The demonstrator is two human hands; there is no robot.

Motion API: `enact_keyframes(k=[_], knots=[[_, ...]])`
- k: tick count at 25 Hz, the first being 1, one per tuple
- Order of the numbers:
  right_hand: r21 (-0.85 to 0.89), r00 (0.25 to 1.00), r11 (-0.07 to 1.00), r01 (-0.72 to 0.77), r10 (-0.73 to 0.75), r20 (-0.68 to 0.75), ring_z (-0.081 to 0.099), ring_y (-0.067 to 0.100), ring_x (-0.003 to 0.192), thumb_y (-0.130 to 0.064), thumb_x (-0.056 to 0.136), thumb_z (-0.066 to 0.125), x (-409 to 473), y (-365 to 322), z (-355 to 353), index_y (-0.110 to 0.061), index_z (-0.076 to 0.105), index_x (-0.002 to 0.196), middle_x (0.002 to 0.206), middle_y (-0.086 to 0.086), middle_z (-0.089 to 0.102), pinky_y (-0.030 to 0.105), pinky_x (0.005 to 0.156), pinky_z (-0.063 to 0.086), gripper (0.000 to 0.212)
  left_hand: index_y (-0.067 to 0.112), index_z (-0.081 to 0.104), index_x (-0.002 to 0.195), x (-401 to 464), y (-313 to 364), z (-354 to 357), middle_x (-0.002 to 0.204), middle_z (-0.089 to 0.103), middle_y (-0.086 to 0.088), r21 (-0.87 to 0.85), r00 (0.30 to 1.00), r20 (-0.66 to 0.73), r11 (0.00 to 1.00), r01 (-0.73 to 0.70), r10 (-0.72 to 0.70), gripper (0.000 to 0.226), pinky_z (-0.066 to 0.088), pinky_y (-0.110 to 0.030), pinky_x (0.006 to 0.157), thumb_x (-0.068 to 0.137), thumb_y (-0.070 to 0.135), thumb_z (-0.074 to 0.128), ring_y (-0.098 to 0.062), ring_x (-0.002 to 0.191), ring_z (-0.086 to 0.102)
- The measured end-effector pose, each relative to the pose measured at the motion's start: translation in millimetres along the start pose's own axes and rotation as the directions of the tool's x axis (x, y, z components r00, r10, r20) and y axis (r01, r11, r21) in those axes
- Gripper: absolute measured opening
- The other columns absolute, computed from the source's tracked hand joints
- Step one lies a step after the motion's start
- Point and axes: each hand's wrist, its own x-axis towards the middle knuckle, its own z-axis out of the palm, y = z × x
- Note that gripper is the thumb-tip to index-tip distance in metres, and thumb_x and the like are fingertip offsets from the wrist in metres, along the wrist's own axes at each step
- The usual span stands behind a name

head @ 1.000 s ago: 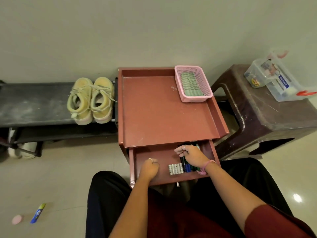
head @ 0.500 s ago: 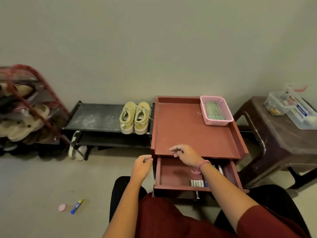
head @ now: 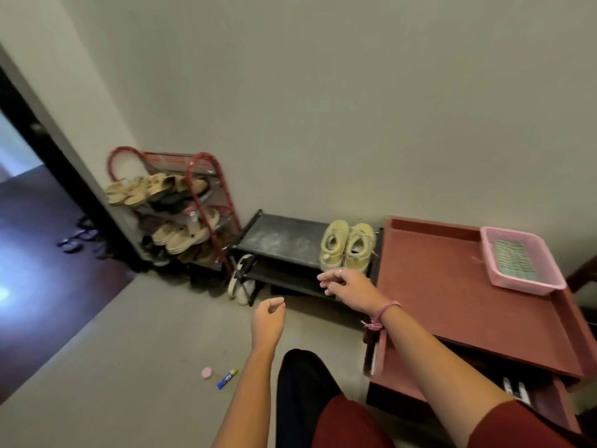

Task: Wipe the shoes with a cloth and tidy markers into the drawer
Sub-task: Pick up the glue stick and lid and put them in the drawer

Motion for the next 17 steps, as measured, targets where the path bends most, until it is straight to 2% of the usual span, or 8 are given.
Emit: enact_keyframes(k=[3,7,8,9,10,11,14,17], knots=[[0.011,0.998,1.000,0.007,-0.008,0.070,0.064,0.004,0.084,-0.004,0.093,0.047,36.8,-14.0,44.3,-0.020,0.064,0.110,0.103,-0.001,0.068,0.010,0.068,0.044,0.029,0.018,0.062,0.115,27.8,-32.5,-41.2,0.107,0.062,0.004,0.015,0.986,-0.132,0.994,0.108,-0.106,0.025,0.042,-0.024,0.082,0.093,0.011,0.052,-0.011,0.098,0.057],[-0.007,0.984,0.999,-0.036,0.036,0.176,0.063,0.004,0.082,-0.003,0.091,0.047,92.8,-11.1,109.9,-0.018,0.064,0.110,0.102,-0.001,0.067,0.009,0.066,0.042,0.029,0.009,0.062,0.116,76.5,-89.0,-84.5,0.116,0.063,-0.005,0.039,0.933,-0.260,0.963,0.267,-0.248,0.032,0.049,-0.029,0.088,0.088,0.002,0.049,-0.018,0.100,0.059],[-0.020,0.978,0.998,-0.058,0.061,0.198,0.062,0.004,0.083,-0.002,0.090,0.046,105.4,-7.0,125.8,-0.017,0.063,0.111,0.103,0.000,0.067,0.009,0.065,0.042,0.031,0.009,0.062,0.116,87.8,-103.8,-93.1,0.118,0.062,-0.005,0.060,0.922,-0.280,0.953,0.297,-0.269,0.032,0.052,-0.024,0.079,0.087,0.002,0.048,-0.017,0.096,0.058],[-0.036,0.972,0.996,-0.083,0.089,0.218,0.061,0.005,0.086,-0.001,0.089,0.045,116.1,-2.3,140.9,-0.016,0.063,0.112,0.103,0.000,0.067,0.009,0.065,0.042,0.033,0.009,0.062,0.116,98.1,-118.8,-100.4,0.119,0.061,-0.005,0.074,0.913,-0.289,0.944,0.322,-0.289,0.033,0.051,-0.015,0.065,0.088,0.001,0.047,-0.016,0.094,0.058],[-0.054,0.965,0.993,-0.108,0.117,0.234,0.061,0.006,0.089,-0.001,0.089,0.045,127.1,3.1,156.3,-0.015,0.063,0.114,0.104,0.000,0.066,0.009,0.066,0.043,0.034,0.007,0.061,0.118,108.7,-134.3,-106.1,0.121,0.059,-0.007,0.082,0.904,-0.295,0.934,0.348,-0.311,0.034,0.047,-0.009,0.057,0.088,0.000,0.045,-0.017,0.095,0.057],[-0.075,0.961,0.989,-0.126,0.141,0.239,0.061,0.009,0.094,-0.001,0.089,0.045,136.3,9.0,170.7,-0.014,0.063,0.115,0.105,0.000,0.066,0.009,0.069,0.045,0.034,0.006,0.060,0.119,118.5,-149.5,-110.0,0.124,0.058,-0.008,0.097,0.895,-0.300,0.923,0.372,-0.329,0.035,0.045,-0.007,0.060,0.088,0.000,0.045,-0.018,0.099,0.056],[-0.140,0.957,0.978,-0.156,0.185,0.226,0.059,0.015,0.105,-0.004,0.093,0.043,162.3,34.2,213.1,-0.011,0.062,0.117,0.112,0.003,0.064,0.019,0.087,0.046,0.032,0.004,0.056,0.126,145.9,-197.5,-111.3,0.130,0.054,-0.011,0.190,0.869,-0.304,0.869,0.457,-0.390,0.036,0.045,-0.026,0.086,0.090,0.003,0.048,-0.022,0.110,0.055],[-0.250,0.932,0.962,-0.113,0.190,0.308,0.057,0.013,0.107,-0.005,0.093,0.043,184.4,68.5,246.7,-0.013,0.059,0.121,0.117,0.001,0.060,0.018,0.091,0.041,0.033,0.004,0.051,0.129,170.3,-250.7,-98.0,0.131,0.047,-0.013,0.311,0.853,-0.266,0.797,0.517,-0.450,0.037,0.043,-0.030,0.093,0.092,0.004,0.046,-0.026,0.116,0.053]])
